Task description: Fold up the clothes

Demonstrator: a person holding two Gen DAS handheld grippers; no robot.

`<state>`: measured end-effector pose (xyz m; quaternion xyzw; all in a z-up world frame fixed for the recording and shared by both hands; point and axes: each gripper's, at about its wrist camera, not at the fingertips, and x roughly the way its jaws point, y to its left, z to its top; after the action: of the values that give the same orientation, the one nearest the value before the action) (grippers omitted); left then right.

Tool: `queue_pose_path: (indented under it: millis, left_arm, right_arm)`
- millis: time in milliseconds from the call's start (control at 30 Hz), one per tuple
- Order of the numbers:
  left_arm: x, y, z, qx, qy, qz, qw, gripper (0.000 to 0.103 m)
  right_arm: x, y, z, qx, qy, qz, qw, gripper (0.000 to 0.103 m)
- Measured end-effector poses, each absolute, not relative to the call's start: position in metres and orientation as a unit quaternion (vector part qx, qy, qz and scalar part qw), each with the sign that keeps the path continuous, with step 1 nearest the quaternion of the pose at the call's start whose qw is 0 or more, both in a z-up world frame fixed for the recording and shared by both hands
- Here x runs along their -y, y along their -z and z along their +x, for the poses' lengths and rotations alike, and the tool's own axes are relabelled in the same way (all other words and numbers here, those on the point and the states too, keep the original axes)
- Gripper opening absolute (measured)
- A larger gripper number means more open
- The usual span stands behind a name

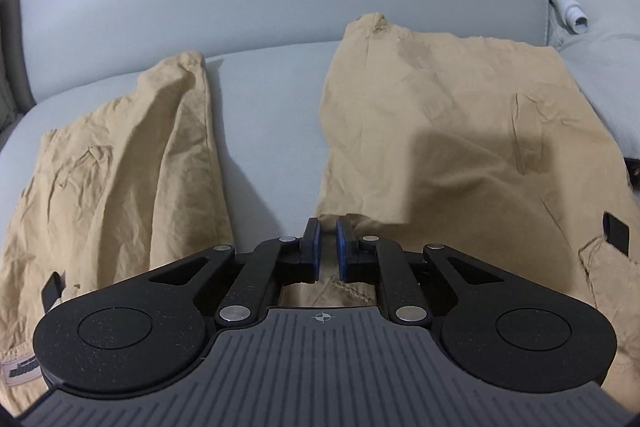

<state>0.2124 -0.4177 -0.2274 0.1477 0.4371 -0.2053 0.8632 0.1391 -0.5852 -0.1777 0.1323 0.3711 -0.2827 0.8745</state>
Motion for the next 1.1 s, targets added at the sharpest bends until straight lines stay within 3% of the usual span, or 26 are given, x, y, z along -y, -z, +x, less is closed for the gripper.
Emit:
queue_pose_path:
  millis: [33, 133, 300, 367, 433, 700, 733, 767, 867, 933, 1100]
  left_arm:
    - [0.416, 0.222, 0.209, -0.428, 0.212, 0.136, 0.868, 0.015]
    - [0.421, 0.214, 0.201, -0.401, 0.235, 0.138, 0.874, 0.016]
    - [0.448, 0.216, 0.208, -0.364, 0.268, 0.178, 0.874, 0.015]
    - [0.461, 0.224, 0.22, -0.366, 0.269, 0.191, 0.87, 0.011]
    - [0.474, 0.231, 0.233, -0.377, 0.265, 0.204, 0.864, 0.009]
    - [0.496, 0.237, 0.261, -0.381, 0.173, 0.268, 0.868, 0.009]
    - [0.493, 0.233, 0.261, -0.383, 0.174, 0.265, 0.868, 0.01]
    - [0.482, 0.221, 0.259, -0.387, 0.176, 0.24, 0.873, 0.011]
    - [0.438, 0.182, 0.237, -0.381, 0.177, 0.174, 0.891, 0.015]
    - [0.401, 0.16, 0.216, -0.366, 0.171, 0.161, 0.901, 0.032]
    - [0.299, 0.127, 0.188, -0.351, 0.098, 0.102, 0.926, 0.033]
  right_arm:
    - [0.581, 0.174, 0.14, -0.361, 0.274, 0.13, 0.882, 0.012]
    - [0.558, 0.16, 0.151, -0.32, 0.191, 0.148, 0.916, 0.012]
    - [0.538, 0.174, 0.18, -0.33, 0.102, 0.164, 0.924, 0.013]
    - [0.543, 0.181, 0.189, -0.343, 0.1, 0.16, 0.92, 0.01]
    - [0.549, 0.187, 0.195, -0.356, 0.105, 0.154, 0.916, 0.0]
    - [0.55, 0.181, 0.191, -0.368, 0.182, 0.083, 0.908, 0.0]
    - [0.556, 0.179, 0.188, -0.358, 0.17, 0.119, 0.91, 0.01]
    - [0.562, 0.176, 0.185, -0.348, 0.158, 0.154, 0.911, 0.015]
    - [0.563, 0.159, 0.176, -0.313, 0.134, 0.212, 0.916, 0.016]
    - [0.553, 0.147, 0.177, -0.304, 0.119, 0.213, 0.921, 0.018]
    - [0.499, 0.112, 0.171, -0.289, 0.062, 0.16, 0.942, 0.022]
